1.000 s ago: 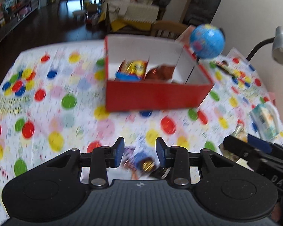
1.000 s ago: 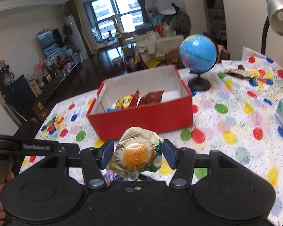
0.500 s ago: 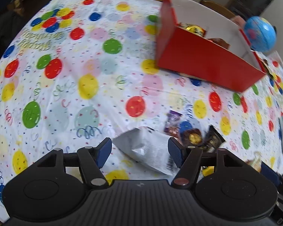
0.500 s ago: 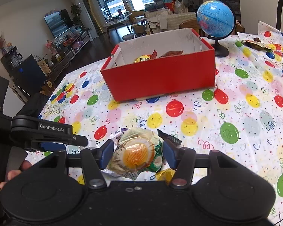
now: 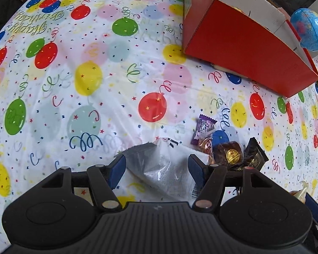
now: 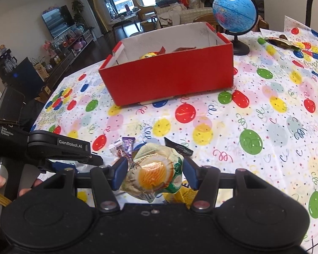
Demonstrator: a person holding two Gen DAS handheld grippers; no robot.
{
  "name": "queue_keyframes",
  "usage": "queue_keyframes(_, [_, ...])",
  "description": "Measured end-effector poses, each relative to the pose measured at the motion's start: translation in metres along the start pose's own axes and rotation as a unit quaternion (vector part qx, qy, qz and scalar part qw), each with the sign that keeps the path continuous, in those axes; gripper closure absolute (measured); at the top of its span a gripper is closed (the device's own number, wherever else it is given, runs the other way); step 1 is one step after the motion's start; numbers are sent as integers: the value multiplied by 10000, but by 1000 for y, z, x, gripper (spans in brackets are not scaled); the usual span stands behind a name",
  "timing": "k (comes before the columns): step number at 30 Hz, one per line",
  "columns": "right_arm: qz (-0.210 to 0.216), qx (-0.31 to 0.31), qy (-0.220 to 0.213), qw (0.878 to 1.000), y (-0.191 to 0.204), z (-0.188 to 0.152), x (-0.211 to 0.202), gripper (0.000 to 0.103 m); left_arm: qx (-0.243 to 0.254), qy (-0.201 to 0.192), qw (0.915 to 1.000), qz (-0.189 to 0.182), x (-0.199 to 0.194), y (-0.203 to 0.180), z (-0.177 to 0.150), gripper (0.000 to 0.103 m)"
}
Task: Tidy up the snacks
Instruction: 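Lift both held packets off the cloth toward the red box, then lower both packets into the red box and open both tools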
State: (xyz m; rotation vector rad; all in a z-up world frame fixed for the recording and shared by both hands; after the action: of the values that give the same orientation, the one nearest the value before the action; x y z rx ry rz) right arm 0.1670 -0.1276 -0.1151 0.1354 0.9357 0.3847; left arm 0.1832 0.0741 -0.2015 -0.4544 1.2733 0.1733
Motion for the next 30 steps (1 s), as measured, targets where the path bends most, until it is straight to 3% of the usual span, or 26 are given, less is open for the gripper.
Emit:
queue_keyframes(2, [-31, 13, 13, 10000, -3, -1, 1, 47, -1, -38, 10000, 91, 1, 1, 2, 60])
queue_keyframes(9, [-109, 24, 33, 9999, -8, -1, 3, 47, 33, -232, 9996, 160, -3, 2, 3, 72])
queue_keyframes(19, [-142, -84, -157, 9997, 1, 5, -13, 47, 71, -667, 9977, -36, -44, 9, 2, 74])
queue_keyframes(21, [-148, -134, -231, 9995, 6, 8, -19, 47, 203, -883, 9959, 44, -58, 9, 4, 74])
queue_keyframes(30, [-74, -404, -707, 9967, 27, 36, -51, 47, 440, -1595, 9857, -320, -127, -11, 21, 74])
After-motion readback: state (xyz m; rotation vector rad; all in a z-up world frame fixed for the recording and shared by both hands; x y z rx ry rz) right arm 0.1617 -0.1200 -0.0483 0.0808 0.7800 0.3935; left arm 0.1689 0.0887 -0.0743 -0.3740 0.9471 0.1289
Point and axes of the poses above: each gripper's, at about its wrist camera, not at the fingertips, and x roughly the way its jaws point, y to its left, z to its top, the point moved 7 cm from there along x, roughly the way its jaws point, and after that the axes turned 1 degree about y, right-handed, at the moved point
